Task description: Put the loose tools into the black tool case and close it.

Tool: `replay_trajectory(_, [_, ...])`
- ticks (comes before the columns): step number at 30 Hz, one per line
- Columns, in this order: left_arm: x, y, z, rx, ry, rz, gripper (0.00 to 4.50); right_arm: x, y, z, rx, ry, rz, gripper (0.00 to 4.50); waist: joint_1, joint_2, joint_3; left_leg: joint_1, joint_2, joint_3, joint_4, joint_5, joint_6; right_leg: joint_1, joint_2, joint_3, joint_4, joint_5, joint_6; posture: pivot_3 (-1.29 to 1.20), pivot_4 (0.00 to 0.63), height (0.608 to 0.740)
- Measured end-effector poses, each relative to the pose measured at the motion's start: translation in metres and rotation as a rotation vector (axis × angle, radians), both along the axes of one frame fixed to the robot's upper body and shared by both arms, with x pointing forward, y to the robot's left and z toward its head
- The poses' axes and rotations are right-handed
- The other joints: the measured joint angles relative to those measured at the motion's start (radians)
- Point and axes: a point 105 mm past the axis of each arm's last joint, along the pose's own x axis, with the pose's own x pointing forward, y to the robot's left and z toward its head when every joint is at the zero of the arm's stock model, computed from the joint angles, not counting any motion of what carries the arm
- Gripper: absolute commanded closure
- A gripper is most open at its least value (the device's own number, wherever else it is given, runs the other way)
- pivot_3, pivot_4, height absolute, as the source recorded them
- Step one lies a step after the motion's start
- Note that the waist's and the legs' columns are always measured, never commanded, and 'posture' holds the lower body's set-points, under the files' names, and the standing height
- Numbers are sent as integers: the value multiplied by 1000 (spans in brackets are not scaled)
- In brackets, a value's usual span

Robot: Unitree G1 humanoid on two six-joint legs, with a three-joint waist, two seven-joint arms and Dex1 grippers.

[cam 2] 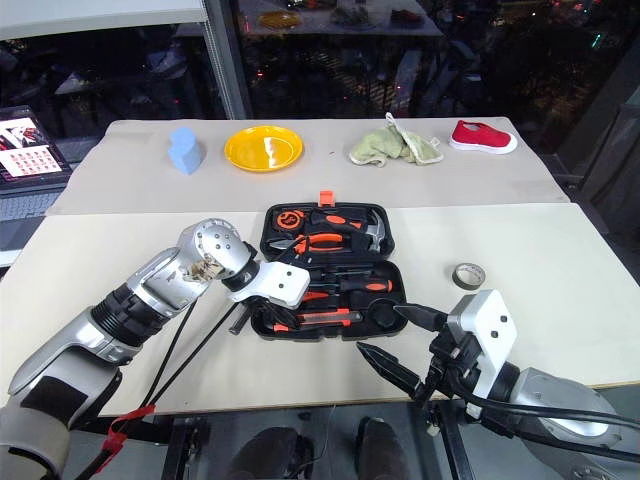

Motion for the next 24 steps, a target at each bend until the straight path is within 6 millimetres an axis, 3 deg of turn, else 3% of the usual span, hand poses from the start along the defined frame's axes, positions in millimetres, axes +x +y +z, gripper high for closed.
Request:
replay_trajectory(4, [15, 1, 26, -237, 108, 177, 4456, 3, -19, -11, -23, 15, -128, 0, 4, -1, 1, -11, 0, 0, 1, 1, -1, -12, 4, -2, 1, 0, -1, 0, 150, 740])
replay_trajectory(6, [23, 3, 49, -371, 140, 251, 3950, 4, -38, -18, -25, 43, -222, 0, 4, -1, 1, -16, -1, 0, 1, 5, -8, -19, 6, -2, 2, 2, -4, 0, 150, 740])
replay_trajectory(7, [29, 3, 72, -490, 191, 318, 3709, -2, -61, -24, -45, 70, -299, 0, 12, 0, 0, -20, -3, 0, 1, 5, -9, -23, 5, -2, 3, 6, -9, 0, 150, 740])
replay_trajectory(9, [32, 12, 92, -578, 226, 371, 3076, -10, -86, -30, -84, 110, -366, 0, 12, 0, 0, -20, -3, 1, 0, 5, -9, -23, 7, -2, 2, 6, -9, 0, 150, 740])
replay_trajectory(12, [19, 27, 115, -661, 278, 371, 2001, -30, -136, -25, -128, 155, -445, 0, 6, 1, 0, -18, -3, 2, -2, 2, -6, -22, 7, 0, 0, 5, -8, 0, 150, 740])
replay_trajectory(13, [11, 30, 117, -665, 276, 342, 1549, -35, -157, -20, -150, 156, -495, 0, 2, 1, 0, -17, -3, 3, -3, 1, -5, -21, 6, 1, 0, 4, -7, 0, 150, 740])
replay_trajectory(17, [-12, 38, 104, -628, 282, 288, 182, -38, -196, -5, -183, 164, -525, 0, -11, 0, 0, -15, -3, 4, -2, -3, -6, -20, 5, 2, 0, 3, -7, 0, 150, 740])
replay_trajectory(20, [-24, 37, 102, -608, 254, 248, 36, -17, -207, 15, -186, 107, -491, 0, -15, -1, 1, -15, -2, 5, -2, -4, -9, -19, 1, 3, 0, 3, -7, 0, 150, 740])
replay_trajectory(22, [-28, 34, 105, -604, 227, 226, 36, -6, -205, 24, -193, 85, -449, 0, -12, -1, 2, -15, -1, 4, -2, -3, -9, -19, 1, 2, 0, 1, -3, 0, 150, 740])
replay_trajectory(24, [-30, 37, 104, -598, 204, 225, 36, 17, -195, 26, -249, 103, -345, 0, -16, 0, 2, -12, 1, 5, -2, -2, -11, -15, 3, 2, 1, 2, -5, 0, 150, 740])
